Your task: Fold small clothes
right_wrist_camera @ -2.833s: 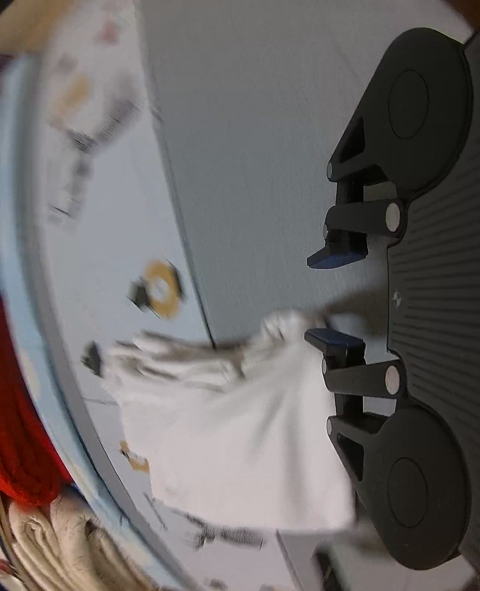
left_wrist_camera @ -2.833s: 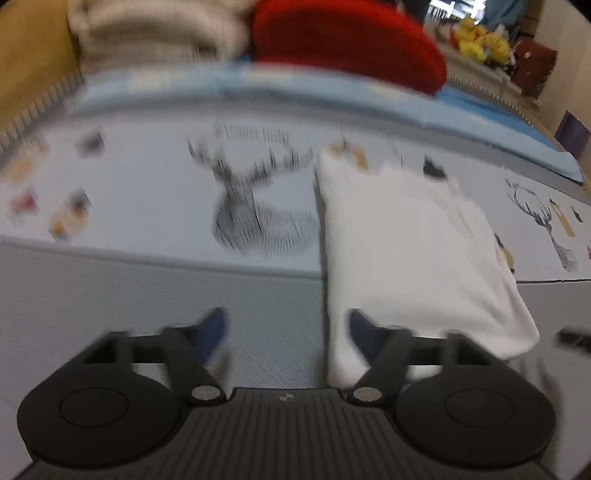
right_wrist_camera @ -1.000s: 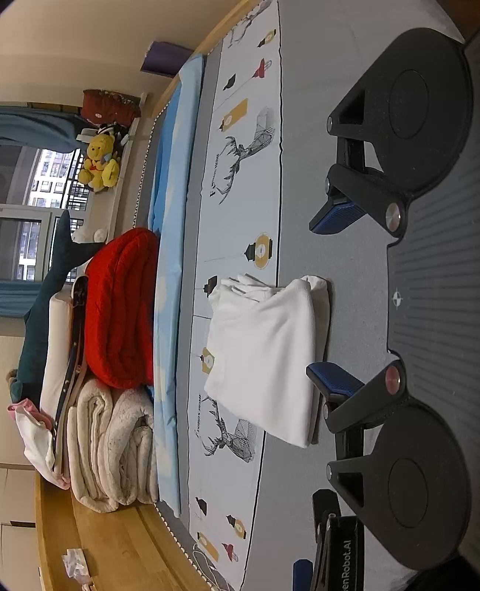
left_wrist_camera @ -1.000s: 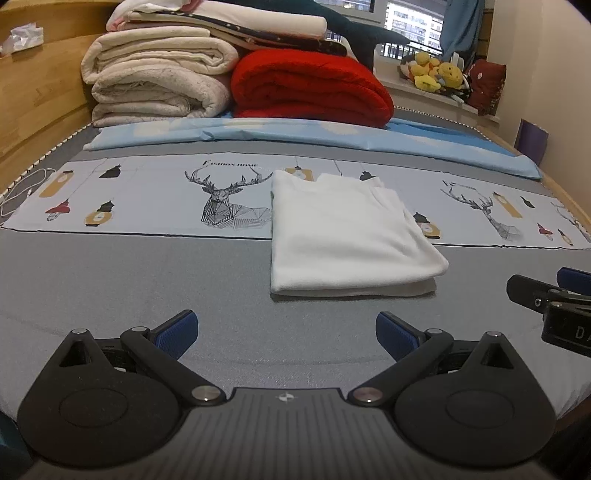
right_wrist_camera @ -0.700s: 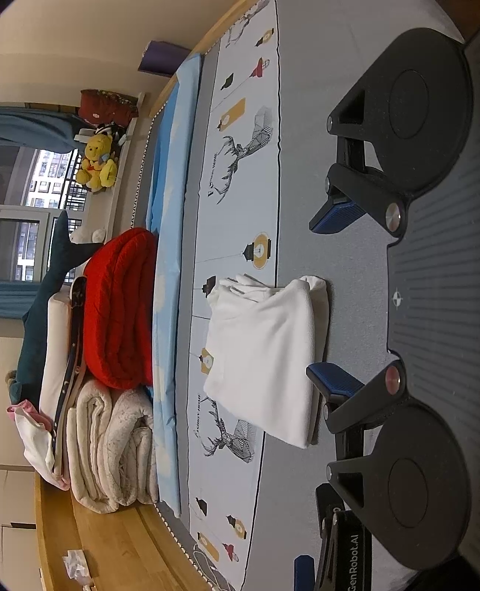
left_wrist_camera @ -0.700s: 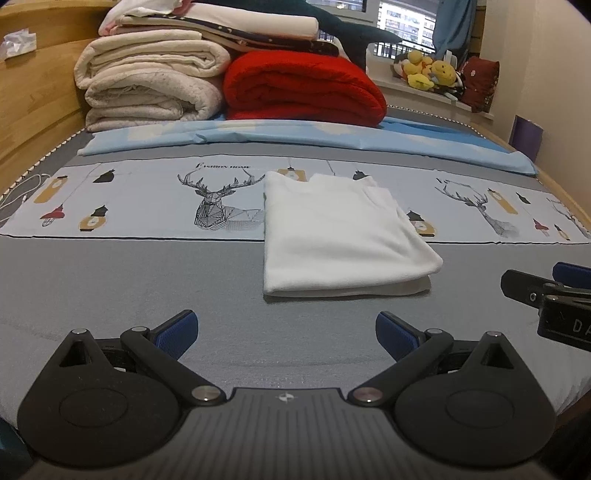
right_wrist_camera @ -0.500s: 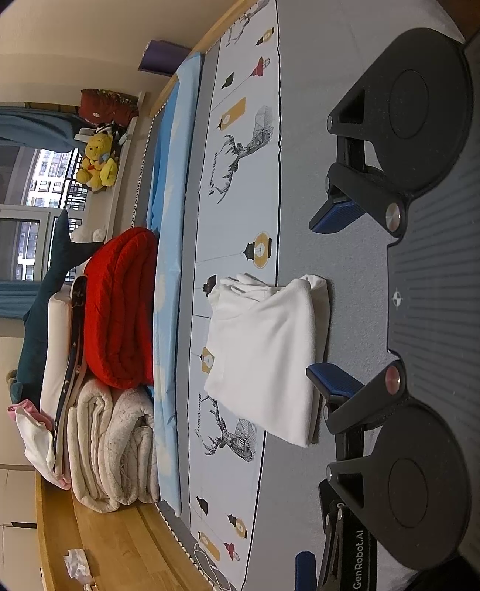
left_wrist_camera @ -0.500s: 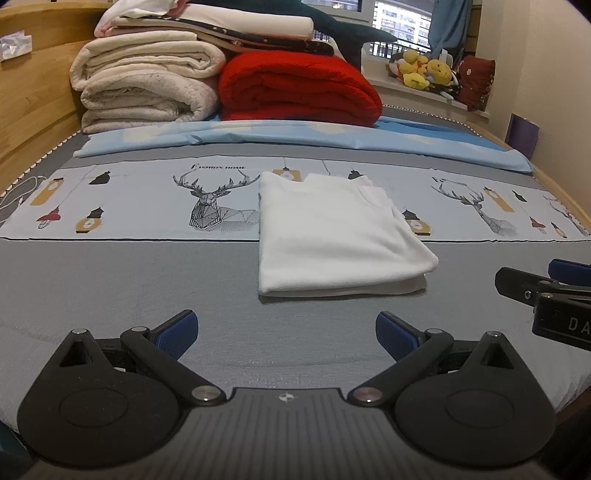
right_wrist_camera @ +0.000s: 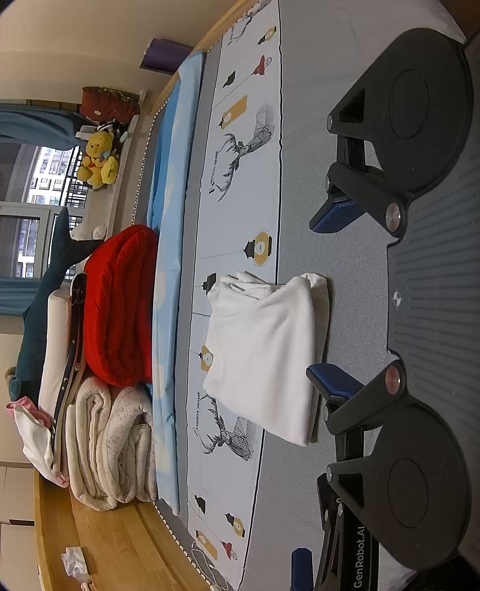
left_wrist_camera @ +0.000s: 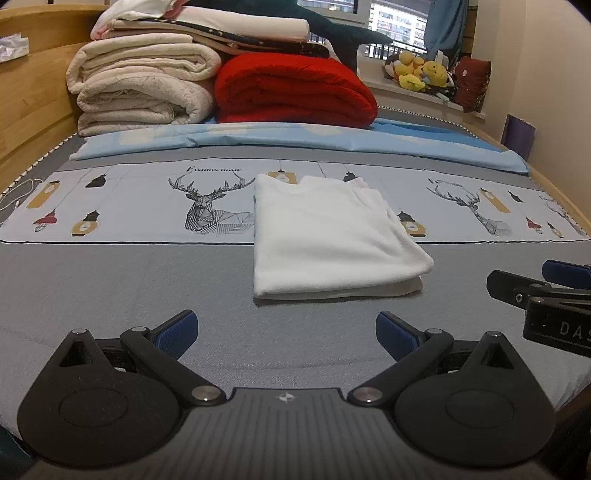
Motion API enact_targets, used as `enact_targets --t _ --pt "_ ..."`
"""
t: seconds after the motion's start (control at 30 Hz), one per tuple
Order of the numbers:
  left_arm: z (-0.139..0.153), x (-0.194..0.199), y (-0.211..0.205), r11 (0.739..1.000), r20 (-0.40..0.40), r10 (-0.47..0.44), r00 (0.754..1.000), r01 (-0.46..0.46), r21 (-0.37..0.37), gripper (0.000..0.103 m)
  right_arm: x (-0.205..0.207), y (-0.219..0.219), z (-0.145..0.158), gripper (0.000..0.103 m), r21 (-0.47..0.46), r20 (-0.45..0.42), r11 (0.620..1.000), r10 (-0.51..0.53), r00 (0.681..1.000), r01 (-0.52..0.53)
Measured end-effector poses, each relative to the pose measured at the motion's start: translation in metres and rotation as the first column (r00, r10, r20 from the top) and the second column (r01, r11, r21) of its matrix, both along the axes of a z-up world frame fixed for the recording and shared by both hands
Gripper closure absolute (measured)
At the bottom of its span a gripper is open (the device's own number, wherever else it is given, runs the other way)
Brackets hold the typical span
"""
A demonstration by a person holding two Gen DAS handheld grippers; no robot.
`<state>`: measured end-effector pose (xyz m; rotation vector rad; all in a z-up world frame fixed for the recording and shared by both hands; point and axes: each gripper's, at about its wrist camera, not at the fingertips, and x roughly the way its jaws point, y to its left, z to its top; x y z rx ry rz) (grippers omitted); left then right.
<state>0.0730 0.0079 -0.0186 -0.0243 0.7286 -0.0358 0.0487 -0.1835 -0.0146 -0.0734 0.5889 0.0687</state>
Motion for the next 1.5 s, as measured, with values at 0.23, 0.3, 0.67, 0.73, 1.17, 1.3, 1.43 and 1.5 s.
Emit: enact_targets --t 0.23,0.3,0.67,0.73,1.17,1.3,1.43,1.5 --pt "0.0003 0.0 -0.0006 1.0 0.001 0.0 1.0 0.0 -0.001 0.001 0.0 0.0008 0.0002 0.024 0.0 0.0 1.0 0.0 1.0 0.0" --pt "0.0003 0.0 -0.0005 1.0 0.002 -0.002 1.0 0.002 0.0 0.001 0.0001 0.001 0.0 0.024 0.0 0.0 1.0 -0.001 1.0 0.001" --pt "0.0011 0.0006 -0.0011 1.0 0.002 -0.005 1.0 0.005 0.001 0.001 0.0001 0.0014 -0.0001 0.024 0.0 0.0 1.0 -0.001 1.0 0.001" --pt "0.0011 0.0008 -0.0013 1.0 0.003 -0.007 1.0 0.007 0.001 0.001 0.0001 0.0016 -0.0001 0.024 -0.001 0.0 1.0 -0.001 1.0 0.001" --pt "0.001 0.001 -0.0021 1.0 0.003 -0.013 1.0 0.013 0.001 0.001 0.0001 0.0024 0.0001 0.024 -0.001 0.0 1.0 -0.002 1.0 0.002" --pt "0.0012 0.0012 -0.0031 1.0 0.003 -0.013 1.0 0.013 -0.001 0.001 -0.0001 0.0026 0.0003 0.024 0.0 0.0 1.0 -0.003 1.0 0.003" --pt "-0.0001 0.0018 -0.0027 1.0 0.006 -0.019 1.0 0.019 -0.001 0.001 -0.0001 0.0025 0.0002 0.024 -0.001 0.0 1.0 -0.001 1.0 0.001" --pt "-0.0008 0.0018 -0.0022 1.0 0.006 -0.021 1.0 0.021 -0.002 0.001 0.0 0.0026 0.0001 0.024 -0.001 0.0 1.0 -0.002 1.0 0.002"
